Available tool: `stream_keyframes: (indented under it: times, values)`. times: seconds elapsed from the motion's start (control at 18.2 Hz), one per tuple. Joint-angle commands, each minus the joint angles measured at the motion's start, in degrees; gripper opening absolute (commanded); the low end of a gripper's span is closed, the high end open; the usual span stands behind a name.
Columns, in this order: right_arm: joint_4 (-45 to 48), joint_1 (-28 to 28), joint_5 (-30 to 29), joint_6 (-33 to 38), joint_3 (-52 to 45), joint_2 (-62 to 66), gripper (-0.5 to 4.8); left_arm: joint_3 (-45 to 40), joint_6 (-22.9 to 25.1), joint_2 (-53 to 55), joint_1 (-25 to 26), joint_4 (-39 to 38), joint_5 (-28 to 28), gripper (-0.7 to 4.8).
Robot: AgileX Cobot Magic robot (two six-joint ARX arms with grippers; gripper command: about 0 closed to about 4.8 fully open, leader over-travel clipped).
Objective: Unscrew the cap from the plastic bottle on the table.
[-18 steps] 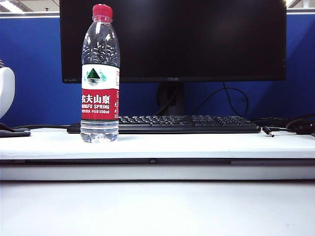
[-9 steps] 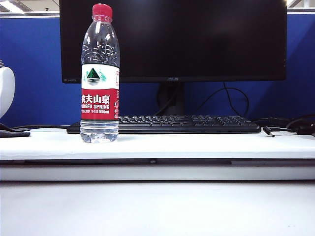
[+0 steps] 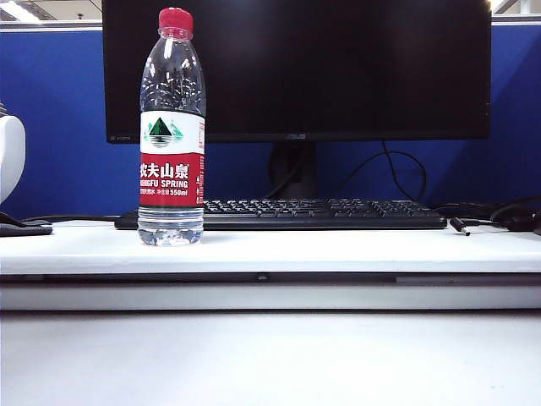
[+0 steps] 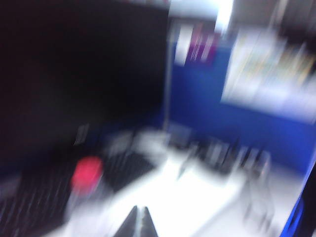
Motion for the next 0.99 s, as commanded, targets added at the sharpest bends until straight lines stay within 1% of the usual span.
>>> stream_keyframes:
  times: [0.05, 0.11, 0.16, 0.22, 0.33, 0.38, 0.49, 0.6, 0.66, 0.77, 0.82, 0.88, 0.93, 0.99]
  values:
    - [-0.3, 8.3, 0.4, -3.7, 2.5, 7.6, -0.04, -0.2, 13.7, 8.9, 0.0, -4.7, 0.3, -0.03]
    - [-0.6, 11.5, 0.5, -4.5, 3.1, 10.8, 0.07, -0.2, 18.9, 14.1, 0.0, -5.5, 0.2, -0.04]
    - [-0.6, 14.6, 2.0, -5.0, 3.2, 14.1, 0.34, -0.2, 22.6, 19.3, 0.0, -4.7, 0.3, -0.04]
    - [-0.8, 16.3, 3.2, -6.4, 3.2, 16.2, 0.53, -0.2, 23.4, 22.8, 0.0, -3.4, 0.2, -0.04]
    - [-0.9, 17.4, 5.3, -6.6, 3.2, 19.3, 0.54, -0.2, 25.1, 29.3, 0.1, -1.4, -0.6, -0.04]
    - [-1.5, 17.4, 5.4, -6.6, 3.2, 21.0, 0.54, -0.2, 26.4, 34.7, 0.0, -0.9, -0.5, -0.04]
    - [-4.3, 17.4, 5.1, -6.6, 3.3, 22.5, 0.54, -0.3, 26.7, 42.5, 0.1, -1.2, 2.9, -0.04]
    - [-6.4, 17.4, 5.2, -9.5, 3.3, 22.5, 0.54, -0.3, 27.0, 45.4, 0.1, -2.5, 7.6, -0.04]
    - [-6.4, 17.4, 5.2, -10.3, 3.3, 22.5, 0.54, -0.3, 27.8, 45.1, 0.1, -3.3, 8.4, -0.04]
    - [-6.4, 17.4, 5.4, -10.7, 3.3, 22.5, 0.54, -0.2, 28.6, 44.0, 0.1, -3.9, 7.6, 0.0]
    - [-6.4, 17.4, 5.5, -11.1, 3.3, 22.5, 0.54, -0.2, 28.6, 43.9, 0.1, -3.8, 7.4, 0.32]
    - [-6.4, 17.4, 5.6, -12.2, 3.3, 22.5, 0.54, -0.2, 28.6, 43.9, 0.1, -3.8, 7.1, 1.47]
    - [-6.4, 17.4, 6.2, -12.2, 3.3, 22.5, 0.54, -0.2, 28.6, 43.9, 0.1, -3.5, 6.8, 2.06]
    - [-6.4, 17.4, 6.6, -12.2, 3.3, 22.5, 0.54, -0.2, 28.6, 43.9, 0.1, -3.2, 6.7, 2.22]
